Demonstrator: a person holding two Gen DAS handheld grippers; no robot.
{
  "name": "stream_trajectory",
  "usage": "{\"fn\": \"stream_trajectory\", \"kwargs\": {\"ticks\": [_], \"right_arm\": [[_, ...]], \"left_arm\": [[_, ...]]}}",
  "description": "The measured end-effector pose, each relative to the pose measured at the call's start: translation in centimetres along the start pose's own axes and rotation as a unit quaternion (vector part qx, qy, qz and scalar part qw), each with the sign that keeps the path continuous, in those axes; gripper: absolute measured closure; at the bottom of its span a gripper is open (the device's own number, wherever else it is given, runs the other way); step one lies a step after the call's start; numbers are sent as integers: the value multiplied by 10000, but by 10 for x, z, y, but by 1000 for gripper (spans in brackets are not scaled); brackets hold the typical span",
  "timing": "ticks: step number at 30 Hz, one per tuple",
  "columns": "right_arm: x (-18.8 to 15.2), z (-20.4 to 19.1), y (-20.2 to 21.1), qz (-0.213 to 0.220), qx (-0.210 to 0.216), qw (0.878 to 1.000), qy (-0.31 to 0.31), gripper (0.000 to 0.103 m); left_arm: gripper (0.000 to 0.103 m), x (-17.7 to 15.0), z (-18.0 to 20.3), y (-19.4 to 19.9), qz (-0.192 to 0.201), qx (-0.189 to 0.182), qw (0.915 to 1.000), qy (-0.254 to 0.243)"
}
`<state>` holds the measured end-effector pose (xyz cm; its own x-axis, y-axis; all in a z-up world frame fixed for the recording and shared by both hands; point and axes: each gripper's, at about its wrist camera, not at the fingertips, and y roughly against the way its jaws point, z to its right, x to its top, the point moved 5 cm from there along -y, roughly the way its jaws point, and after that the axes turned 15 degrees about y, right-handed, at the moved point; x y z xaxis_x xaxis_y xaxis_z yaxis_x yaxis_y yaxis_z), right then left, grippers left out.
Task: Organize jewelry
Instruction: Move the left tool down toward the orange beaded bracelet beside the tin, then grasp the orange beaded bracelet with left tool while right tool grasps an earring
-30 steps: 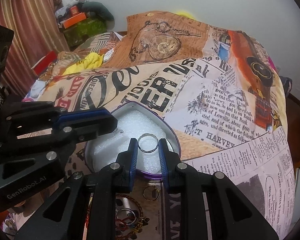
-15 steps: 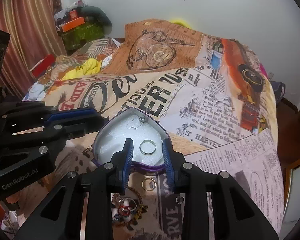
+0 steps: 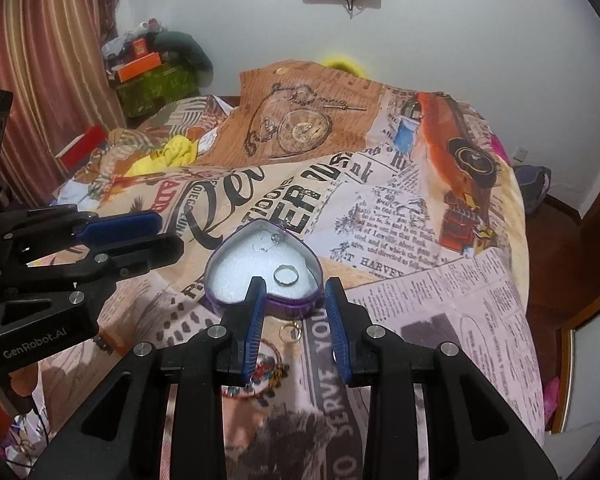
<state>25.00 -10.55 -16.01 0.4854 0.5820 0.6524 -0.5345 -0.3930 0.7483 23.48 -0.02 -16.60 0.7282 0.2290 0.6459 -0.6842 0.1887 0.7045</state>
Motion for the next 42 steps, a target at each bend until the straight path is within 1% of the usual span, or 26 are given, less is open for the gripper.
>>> {"fn": "stream_trajectory", "kwargs": {"ticks": [4,6,7,13,18,21,24,29,31,33,34,36,39,42], "right_arm": [[-9,-2,8,-27,-38,10000,-64,73],[-14,-2,11,-37,-78,9999,-88,63],[-17,-2,12,-36,-86,9999,-100,62],[-34,-4,6,-193,-49,9996,-198,61],[-43,-10,-5,-332,65,9992,-229,61],[-41,-17,-12,-358,177,9991,-163,61],[-35,-26,-20,-368,158,9992,10,61],[-31,-38,-36,-476,340,9981,198,62],[-31,-43,-44,-583,387,9971,291,68],[-34,-46,-51,-717,456,9958,342,80],[-36,-47,-54,-789,499,9950,365,82],[-37,-47,-56,-847,520,9943,379,91],[-37,-46,-52,-775,556,9949,326,91],[-38,-43,-46,-681,503,9960,268,91]], "left_arm": [[69,-10,-2,3,-86,55,9999,35],[69,-16,-3,3,-145,97,9998,30],[69,-20,-3,2,-174,111,9998,26],[69,-41,-8,-7,-416,204,9989,16],[69,-53,-17,-13,-518,321,9981,71],[69,-58,-24,-14,-545,383,9977,104],[69,-62,-30,-18,-611,416,9972,143],[69,-64,-38,-24,-681,435,9965,216],[69,-65,-39,-26,-681,417,9966,208],[69,-65,-38,-27,-697,386,9966,197],[69,-65,-38,-28,-703,375,9966,188],[69,-65,-38,-29,-707,361,9967,172],[69,-65,-36,-30,-718,322,9967,179],[69,-64,-33,-29,-708,290,9969,177]]}}
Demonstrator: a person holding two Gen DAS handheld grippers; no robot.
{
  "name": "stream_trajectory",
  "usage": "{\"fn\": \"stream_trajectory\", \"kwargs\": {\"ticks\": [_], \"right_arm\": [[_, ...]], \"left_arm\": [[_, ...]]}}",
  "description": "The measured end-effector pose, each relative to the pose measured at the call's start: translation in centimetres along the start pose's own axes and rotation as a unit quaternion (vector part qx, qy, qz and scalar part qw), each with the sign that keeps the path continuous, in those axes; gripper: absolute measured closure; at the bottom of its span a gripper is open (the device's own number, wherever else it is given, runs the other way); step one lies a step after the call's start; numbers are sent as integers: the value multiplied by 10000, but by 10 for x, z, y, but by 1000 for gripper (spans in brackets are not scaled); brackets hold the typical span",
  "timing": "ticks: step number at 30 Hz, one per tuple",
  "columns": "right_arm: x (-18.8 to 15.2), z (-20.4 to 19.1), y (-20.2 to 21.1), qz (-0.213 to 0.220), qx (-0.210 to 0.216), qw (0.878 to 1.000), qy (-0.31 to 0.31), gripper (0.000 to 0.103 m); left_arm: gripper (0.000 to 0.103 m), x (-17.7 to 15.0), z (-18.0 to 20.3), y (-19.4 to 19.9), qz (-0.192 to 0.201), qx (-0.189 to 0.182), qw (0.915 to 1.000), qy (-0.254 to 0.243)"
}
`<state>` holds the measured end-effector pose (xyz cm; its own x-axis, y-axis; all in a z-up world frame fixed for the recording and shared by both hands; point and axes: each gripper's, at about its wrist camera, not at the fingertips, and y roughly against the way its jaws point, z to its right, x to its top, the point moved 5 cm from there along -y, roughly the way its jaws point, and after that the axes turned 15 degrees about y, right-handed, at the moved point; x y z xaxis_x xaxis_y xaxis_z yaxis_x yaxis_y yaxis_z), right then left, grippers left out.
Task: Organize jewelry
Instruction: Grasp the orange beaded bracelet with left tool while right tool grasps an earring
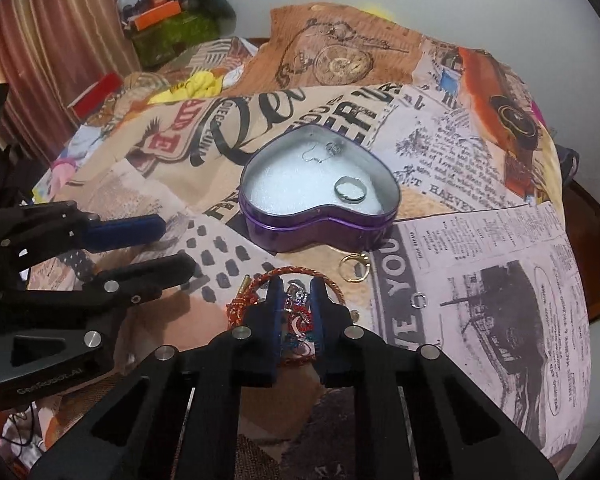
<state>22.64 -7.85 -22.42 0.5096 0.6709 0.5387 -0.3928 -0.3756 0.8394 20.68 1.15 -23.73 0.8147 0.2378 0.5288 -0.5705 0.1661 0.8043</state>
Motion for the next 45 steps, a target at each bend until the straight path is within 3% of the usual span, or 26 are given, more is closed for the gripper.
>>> {"fn": "stream_trajectory", "kwargs": {"ticks": [9,18,22,28,33,45], "right_arm": [[-7,23,32,415,-153,9975,-558,91],[-34,46,46,442,-363,9935,-984,91],[-45,52,47,418,-374,9923,-1108,91],[-51,53,51,462,-368,9913,-1176,91],[-50,53,59,574,-380,9907,-1171,91],[-38,54,75,797,-468,9890,-1152,91]], "left_arm": [[69,3,14,6,58,-161,9999,-14],[69,-6,31,-10,-301,-403,9987,83],[83,-10,36,-21,-307,-292,9991,81],[98,-12,42,-18,-157,-176,9997,-71],[98,-8,39,-5,119,-5,9999,-48],[98,9,47,39,643,-204,9977,-102]]}}
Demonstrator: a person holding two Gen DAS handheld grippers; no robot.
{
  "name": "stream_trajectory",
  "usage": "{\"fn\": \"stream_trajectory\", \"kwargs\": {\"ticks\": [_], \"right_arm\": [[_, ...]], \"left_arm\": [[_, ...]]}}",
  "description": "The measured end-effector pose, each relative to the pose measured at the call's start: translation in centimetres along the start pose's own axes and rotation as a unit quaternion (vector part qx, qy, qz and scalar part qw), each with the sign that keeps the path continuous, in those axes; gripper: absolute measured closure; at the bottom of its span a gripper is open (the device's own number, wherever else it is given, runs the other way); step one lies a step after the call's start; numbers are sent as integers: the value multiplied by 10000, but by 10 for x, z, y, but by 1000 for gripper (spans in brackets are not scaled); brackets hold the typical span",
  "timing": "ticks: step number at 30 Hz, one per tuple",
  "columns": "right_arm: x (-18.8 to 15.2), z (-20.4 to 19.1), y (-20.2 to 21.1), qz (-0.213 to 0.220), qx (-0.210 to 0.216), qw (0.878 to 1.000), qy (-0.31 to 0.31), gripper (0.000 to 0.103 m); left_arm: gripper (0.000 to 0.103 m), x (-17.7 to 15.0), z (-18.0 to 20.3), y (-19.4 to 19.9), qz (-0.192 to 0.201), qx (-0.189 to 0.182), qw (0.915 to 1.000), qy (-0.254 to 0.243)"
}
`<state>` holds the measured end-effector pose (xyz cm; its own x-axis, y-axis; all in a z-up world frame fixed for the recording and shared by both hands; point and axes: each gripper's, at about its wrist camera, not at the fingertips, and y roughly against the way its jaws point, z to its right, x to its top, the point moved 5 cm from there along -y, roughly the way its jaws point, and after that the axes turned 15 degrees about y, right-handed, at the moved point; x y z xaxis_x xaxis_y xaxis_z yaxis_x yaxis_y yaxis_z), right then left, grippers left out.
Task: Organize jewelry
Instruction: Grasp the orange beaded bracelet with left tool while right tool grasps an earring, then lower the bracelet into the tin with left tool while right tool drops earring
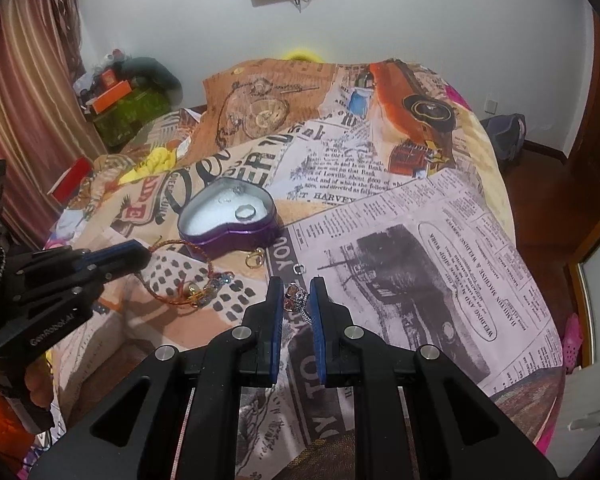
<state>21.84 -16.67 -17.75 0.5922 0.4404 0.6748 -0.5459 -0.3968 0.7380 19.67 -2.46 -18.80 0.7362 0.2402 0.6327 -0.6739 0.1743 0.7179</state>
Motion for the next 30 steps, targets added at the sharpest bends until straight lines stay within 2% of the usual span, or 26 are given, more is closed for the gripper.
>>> {"fn": "stream_trajectory", "kwargs": {"ticks": [8,15,30], "right_arm": [[15,-7,3,164,-5,9998,87,91],[31,-13,-2,280,63,9995,140,91],[63,-29,-36,321,361,9981,374,91]], "left_arm": [[98,19,2,20,354,-113,9993,-4],[99,37,-2,22,546,-108,9984,39],[99,61,-22,-15,487,-21,9987,145]]}}
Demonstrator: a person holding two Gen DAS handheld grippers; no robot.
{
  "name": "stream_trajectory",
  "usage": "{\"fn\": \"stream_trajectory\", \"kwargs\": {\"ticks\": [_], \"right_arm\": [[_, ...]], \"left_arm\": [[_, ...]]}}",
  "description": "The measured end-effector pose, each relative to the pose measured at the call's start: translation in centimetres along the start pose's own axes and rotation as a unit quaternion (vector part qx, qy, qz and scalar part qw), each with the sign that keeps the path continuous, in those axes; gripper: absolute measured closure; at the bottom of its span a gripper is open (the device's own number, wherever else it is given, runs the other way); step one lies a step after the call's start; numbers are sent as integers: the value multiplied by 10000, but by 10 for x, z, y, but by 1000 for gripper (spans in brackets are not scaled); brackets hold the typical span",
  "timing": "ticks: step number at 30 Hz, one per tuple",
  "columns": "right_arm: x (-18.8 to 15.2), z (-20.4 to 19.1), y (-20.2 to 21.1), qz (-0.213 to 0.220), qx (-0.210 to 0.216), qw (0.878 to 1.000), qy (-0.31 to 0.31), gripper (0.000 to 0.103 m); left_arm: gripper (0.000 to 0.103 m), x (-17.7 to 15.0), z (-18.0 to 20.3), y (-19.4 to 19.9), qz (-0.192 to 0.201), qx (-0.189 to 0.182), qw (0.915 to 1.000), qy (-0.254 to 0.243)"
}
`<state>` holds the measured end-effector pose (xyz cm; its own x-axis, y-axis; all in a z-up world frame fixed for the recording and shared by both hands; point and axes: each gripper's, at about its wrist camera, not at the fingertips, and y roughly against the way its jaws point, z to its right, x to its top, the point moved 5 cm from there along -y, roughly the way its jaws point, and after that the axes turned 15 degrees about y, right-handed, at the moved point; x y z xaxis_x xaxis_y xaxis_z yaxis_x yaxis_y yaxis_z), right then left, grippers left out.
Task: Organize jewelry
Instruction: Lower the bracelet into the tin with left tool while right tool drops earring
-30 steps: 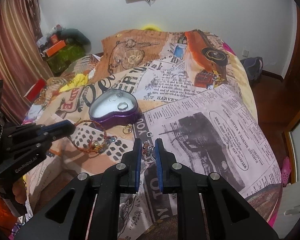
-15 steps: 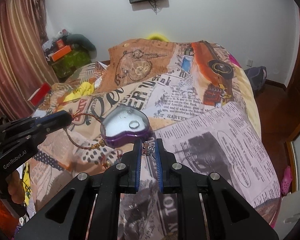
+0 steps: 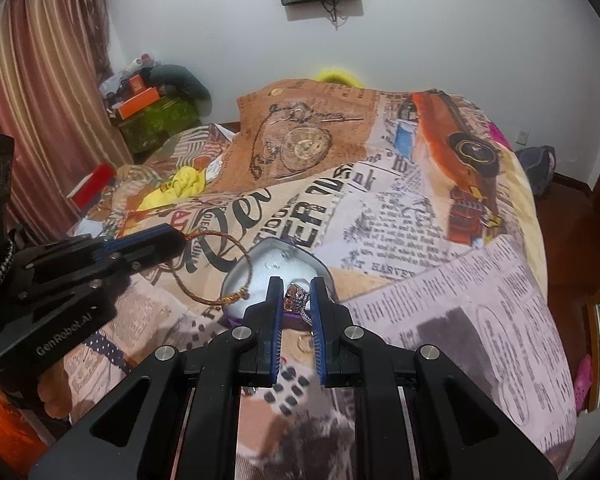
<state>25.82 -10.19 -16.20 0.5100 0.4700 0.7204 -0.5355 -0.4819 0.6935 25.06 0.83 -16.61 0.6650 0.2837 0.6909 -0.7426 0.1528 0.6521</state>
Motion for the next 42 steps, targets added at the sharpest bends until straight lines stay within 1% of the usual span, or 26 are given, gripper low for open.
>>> {"fn": "stream_trajectory", "kwargs": {"ticks": [9,20,26,37,42], "right_arm": [[8,-2,-31,-185,118,9995,206,91],[4,-14,-64,-547,472,9959,541,91],[-1,-18,-77,-724,612,9934,644,91],[0,-19,-80,-762,587,9927,727,91],[0,-20,-79,-823,584,9924,701,91]], "left_arm": [[99,1,-10,-32,-233,0,9997,46],[99,-7,-20,-63,-610,-17,9981,127],[99,-9,-22,-65,-693,-17,9975,97],[98,-9,-29,-61,-778,-32,9966,267],[98,-7,-31,-52,-737,-11,9968,301]]}}
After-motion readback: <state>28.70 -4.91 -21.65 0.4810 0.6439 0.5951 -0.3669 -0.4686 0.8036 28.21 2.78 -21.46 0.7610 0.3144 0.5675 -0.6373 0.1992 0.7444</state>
